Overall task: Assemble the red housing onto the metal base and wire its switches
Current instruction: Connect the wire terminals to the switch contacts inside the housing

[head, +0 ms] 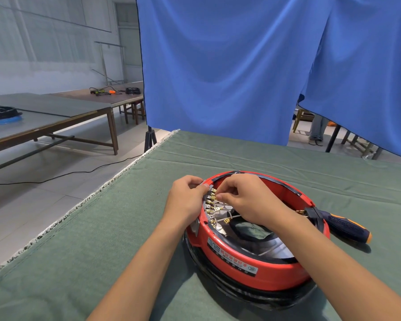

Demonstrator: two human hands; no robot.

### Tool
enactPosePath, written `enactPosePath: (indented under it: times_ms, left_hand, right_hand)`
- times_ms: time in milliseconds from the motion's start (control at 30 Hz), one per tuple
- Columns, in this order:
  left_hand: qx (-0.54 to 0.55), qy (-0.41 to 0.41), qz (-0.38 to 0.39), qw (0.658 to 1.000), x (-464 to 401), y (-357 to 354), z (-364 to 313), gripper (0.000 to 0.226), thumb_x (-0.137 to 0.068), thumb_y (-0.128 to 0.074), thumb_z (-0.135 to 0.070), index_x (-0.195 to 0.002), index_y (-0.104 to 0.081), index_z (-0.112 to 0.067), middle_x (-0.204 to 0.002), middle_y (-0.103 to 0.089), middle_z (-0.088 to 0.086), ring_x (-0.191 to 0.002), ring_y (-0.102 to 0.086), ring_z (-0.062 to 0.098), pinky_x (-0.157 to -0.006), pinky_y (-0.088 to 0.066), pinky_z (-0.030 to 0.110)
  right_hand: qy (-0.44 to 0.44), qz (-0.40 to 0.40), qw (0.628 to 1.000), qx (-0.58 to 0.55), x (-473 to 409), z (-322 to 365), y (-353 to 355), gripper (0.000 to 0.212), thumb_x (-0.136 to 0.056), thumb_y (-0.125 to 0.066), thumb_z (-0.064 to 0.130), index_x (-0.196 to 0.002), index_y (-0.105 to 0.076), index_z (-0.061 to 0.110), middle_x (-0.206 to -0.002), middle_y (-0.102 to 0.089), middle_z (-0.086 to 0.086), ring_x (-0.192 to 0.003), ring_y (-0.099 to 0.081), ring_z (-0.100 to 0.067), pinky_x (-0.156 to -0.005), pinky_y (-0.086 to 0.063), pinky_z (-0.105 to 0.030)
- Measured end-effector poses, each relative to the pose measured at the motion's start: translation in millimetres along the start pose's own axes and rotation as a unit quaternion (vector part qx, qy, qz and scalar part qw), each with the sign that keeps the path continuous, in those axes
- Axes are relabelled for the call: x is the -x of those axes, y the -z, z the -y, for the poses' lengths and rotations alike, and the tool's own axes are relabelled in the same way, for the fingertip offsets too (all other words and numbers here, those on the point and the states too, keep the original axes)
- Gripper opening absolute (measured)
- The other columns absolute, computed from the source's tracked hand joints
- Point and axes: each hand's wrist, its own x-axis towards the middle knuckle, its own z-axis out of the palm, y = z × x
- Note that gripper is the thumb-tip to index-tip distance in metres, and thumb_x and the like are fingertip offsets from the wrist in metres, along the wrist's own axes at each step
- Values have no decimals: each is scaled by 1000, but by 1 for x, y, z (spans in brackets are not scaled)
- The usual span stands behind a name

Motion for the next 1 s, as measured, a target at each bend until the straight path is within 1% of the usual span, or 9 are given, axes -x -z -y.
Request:
enactPosePath:
  times_ms: [67,200,367,533,633,767,1000]
  left_hand:
    - [0,2,-2,1000,0,-1,0,12,-88,-63,-15,-99,-66,-9,-93,-68,8,-91,-64,24,-90,-51,40]
    - [0,6,-6,1000,1,-1,0,9,-88,-64,-15,-96,-66,-12,-95,-69,8,-93,-64,25,-91,-51,43]
    - [1,10,-5,1000,1,-1,0,15,-88,-63,-15,-101,-67,-8,-96,-69,9,-93,-65,25,-91,-51,44]
    - [1,8,-3,1000,1,-1,-1,14,-88,-63,-14,-100,-66,-8,-92,-68,8,-90,-64,24,-90,-51,44]
    - [3,10,-4,1000,1,-1,-1,16,-89,-63,-14,-102,-66,-6,-97,-69,11,-94,-65,27,-91,-51,45]
    - [-3,4,-9,1000,1,-2,-1,18,-89,-63,-14,-104,-66,-5,-97,-68,10,-94,-64,24,-91,-50,41]
    - [-9,5,-12,1000,1,-2,0,16,-89,-63,-16,-103,-66,-8,-96,-68,8,-94,-64,24,-91,-51,41]
  right_hand:
    - [-1,-2,1000,1,0,1,-1,8,-88,-65,22,-87,-72,18,-78,-64,10,-80,-62,-10,-76,-49,-30]
    - [-5,0,1000,4,0,1,-1,8,-89,-65,22,-88,-71,18,-78,-63,10,-80,-62,-10,-76,-50,-31]
    - [-3,1,1000,5,0,1,-1,8,-89,-65,21,-88,-72,18,-75,-60,14,-78,-60,-7,-74,-47,-26]
    - [-5,11,1000,14,0,0,0,7,-89,-65,22,-88,-72,19,-71,-56,18,-75,-58,-5,-70,-45,-23]
    - [-7,6,1000,8,1,1,0,8,-89,-64,22,-88,-71,18,-75,-60,14,-78,-60,-9,-73,-48,-27]
    - [-10,7,1000,10,2,2,0,9,-90,-63,22,-89,-71,17,-80,-64,7,-81,-61,-12,-75,-49,-31]
    - [-18,10,1000,16,2,5,-1,10,-90,-62,23,-87,-70,19,-83,-64,6,-84,-60,-13,-77,-48,-31]
